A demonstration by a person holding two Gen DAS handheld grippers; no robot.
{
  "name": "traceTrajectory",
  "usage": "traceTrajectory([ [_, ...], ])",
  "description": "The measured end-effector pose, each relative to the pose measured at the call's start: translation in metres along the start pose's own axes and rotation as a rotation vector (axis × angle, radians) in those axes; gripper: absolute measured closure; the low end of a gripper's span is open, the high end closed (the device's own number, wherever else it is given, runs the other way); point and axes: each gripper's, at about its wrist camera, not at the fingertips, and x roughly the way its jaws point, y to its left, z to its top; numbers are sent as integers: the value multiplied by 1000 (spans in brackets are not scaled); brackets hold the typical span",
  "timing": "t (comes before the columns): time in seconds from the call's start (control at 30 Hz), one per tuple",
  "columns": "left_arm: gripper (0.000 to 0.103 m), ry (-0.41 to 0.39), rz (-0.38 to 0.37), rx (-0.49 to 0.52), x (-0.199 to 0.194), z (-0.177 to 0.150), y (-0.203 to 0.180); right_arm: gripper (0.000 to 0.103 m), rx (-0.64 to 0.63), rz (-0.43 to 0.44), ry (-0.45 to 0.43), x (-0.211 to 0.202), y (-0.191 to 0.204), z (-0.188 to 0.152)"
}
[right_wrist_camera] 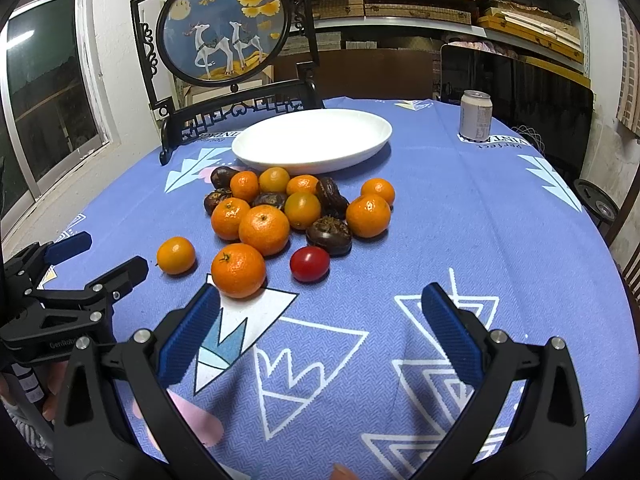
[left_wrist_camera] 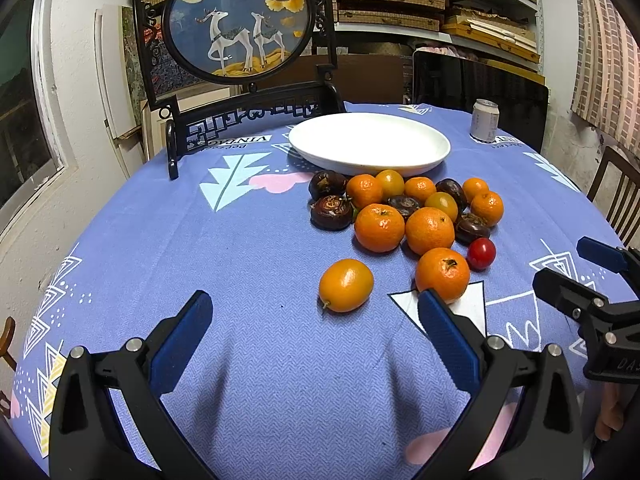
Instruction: Organize fruits
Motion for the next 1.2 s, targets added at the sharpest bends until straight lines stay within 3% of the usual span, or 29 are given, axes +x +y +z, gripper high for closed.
traceTrajectory([
  [1.2, 1, 3, -2, 2, 0, 0, -1, 2, 9, 3, 5, 1, -3, -1],
])
